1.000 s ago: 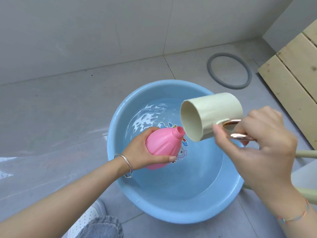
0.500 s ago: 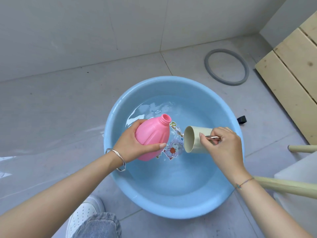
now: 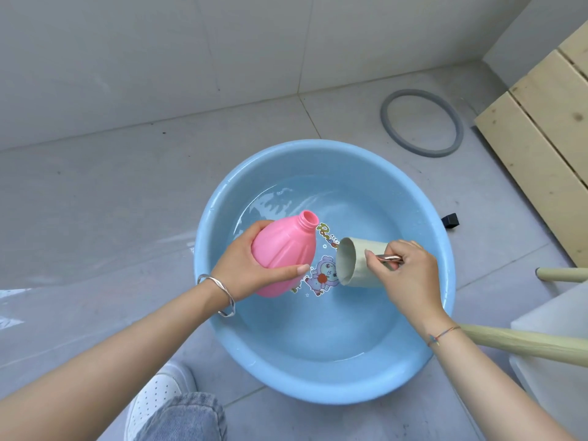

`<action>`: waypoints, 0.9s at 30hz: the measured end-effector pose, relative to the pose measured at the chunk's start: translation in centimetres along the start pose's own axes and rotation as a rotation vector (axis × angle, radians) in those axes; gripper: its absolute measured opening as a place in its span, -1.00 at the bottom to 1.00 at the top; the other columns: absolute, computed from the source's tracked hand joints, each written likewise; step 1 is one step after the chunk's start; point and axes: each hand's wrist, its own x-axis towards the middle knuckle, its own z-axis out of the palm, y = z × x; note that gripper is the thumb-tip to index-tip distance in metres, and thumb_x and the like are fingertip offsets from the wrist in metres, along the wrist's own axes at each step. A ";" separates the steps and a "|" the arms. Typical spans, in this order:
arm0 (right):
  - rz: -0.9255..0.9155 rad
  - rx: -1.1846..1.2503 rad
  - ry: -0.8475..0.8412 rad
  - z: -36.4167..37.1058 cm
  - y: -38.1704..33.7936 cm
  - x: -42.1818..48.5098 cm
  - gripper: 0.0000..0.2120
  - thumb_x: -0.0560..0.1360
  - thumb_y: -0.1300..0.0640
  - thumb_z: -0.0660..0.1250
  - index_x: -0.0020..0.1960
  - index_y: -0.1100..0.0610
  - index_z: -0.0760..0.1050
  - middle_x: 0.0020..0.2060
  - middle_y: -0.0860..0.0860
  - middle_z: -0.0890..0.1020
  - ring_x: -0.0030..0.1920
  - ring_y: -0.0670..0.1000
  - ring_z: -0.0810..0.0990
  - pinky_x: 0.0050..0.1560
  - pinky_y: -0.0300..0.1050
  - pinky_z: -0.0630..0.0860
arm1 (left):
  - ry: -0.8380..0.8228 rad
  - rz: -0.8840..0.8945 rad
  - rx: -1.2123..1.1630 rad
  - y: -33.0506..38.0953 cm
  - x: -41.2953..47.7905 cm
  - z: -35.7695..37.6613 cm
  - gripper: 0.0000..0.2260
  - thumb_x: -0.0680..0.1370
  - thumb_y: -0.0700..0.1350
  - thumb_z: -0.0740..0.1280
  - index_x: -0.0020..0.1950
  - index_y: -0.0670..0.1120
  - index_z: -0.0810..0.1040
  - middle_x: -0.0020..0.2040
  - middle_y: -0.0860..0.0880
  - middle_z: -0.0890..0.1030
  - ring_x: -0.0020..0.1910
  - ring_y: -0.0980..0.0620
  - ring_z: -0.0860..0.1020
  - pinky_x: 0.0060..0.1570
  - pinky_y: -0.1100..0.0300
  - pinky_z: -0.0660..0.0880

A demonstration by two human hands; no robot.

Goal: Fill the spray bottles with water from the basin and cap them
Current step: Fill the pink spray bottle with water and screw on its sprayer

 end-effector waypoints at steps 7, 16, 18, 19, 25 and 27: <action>0.353 0.484 0.114 -1.9 -0.7 0.1 -0.54 0.46 0.26 0.42 -0.44 0.22 0.19 -0.61 -0.11 0.32 -0.56 -0.12 0.25 -0.49 -0.35 0.17 | -0.008 0.004 -0.009 0.0 0.0 -0.1 -0.29 0.02 0.32 0.51 0.13 0.23 0.45 0.02 0.23 0.58 -0.11 0.37 0.55 -0.26 0.54 0.41; 0.318 0.778 0.244 -4.6 -2.1 0.4 -0.56 0.46 0.24 0.40 -0.39 0.08 0.17 -0.54 -0.15 0.16 -0.46 -0.14 0.19 -0.36 -0.39 0.25 | -0.024 0.034 0.043 -0.5 0.0 0.0 -0.29 0.02 0.33 0.52 0.12 0.25 0.44 0.02 0.23 0.58 -0.06 0.31 0.56 -0.15 0.49 0.46; 0.280 0.799 0.258 -5.2 -2.9 0.5 -0.54 0.46 0.25 0.40 -0.45 0.04 0.20 -0.55 -0.16 0.17 -0.47 -0.14 0.22 -0.33 -0.40 0.32 | -0.026 0.042 0.054 -0.5 -0.1 0.0 -0.31 0.02 0.33 0.52 0.10 0.27 0.43 0.00 0.25 0.58 -0.07 0.32 0.56 -0.15 0.48 0.47; 0.259 0.802 0.263 -5.5 -3.3 0.5 -0.53 0.46 0.26 0.40 -0.47 0.03 0.22 -0.56 -0.17 0.18 -0.49 -0.16 0.24 -0.31 -0.41 0.35 | -0.030 0.046 0.058 -0.6 -0.1 0.0 -0.32 0.02 0.33 0.53 0.10 0.28 0.43 0.00 0.26 0.58 -0.06 0.32 0.56 -0.15 0.48 0.47; 0.157 0.701 0.219 -6.8 -5.9 0.2 -0.54 0.43 0.16 0.43 -0.55 0.01 0.30 -0.60 -0.19 0.20 -0.47 -0.04 0.33 -0.17 -0.18 0.38 | -0.060 0.070 0.080 -0.9 -0.1 0.1 -0.26 0.05 0.32 0.55 0.18 0.23 0.44 0.04 0.23 0.58 -0.03 0.28 0.57 -0.09 0.43 0.47; 0.140 0.665 0.181 -7.1 -6.3 0.0 -0.56 0.32 -0.08 0.48 -0.51 0.04 0.29 -0.58 -0.15 0.21 -0.35 0.10 0.28 -0.18 -0.06 0.31 | -0.061 0.070 0.085 -1.0 -0.1 0.1 -0.24 0.05 0.32 0.55 0.19 0.22 0.43 0.05 0.23 0.57 -0.02 0.29 0.57 -0.10 0.46 0.45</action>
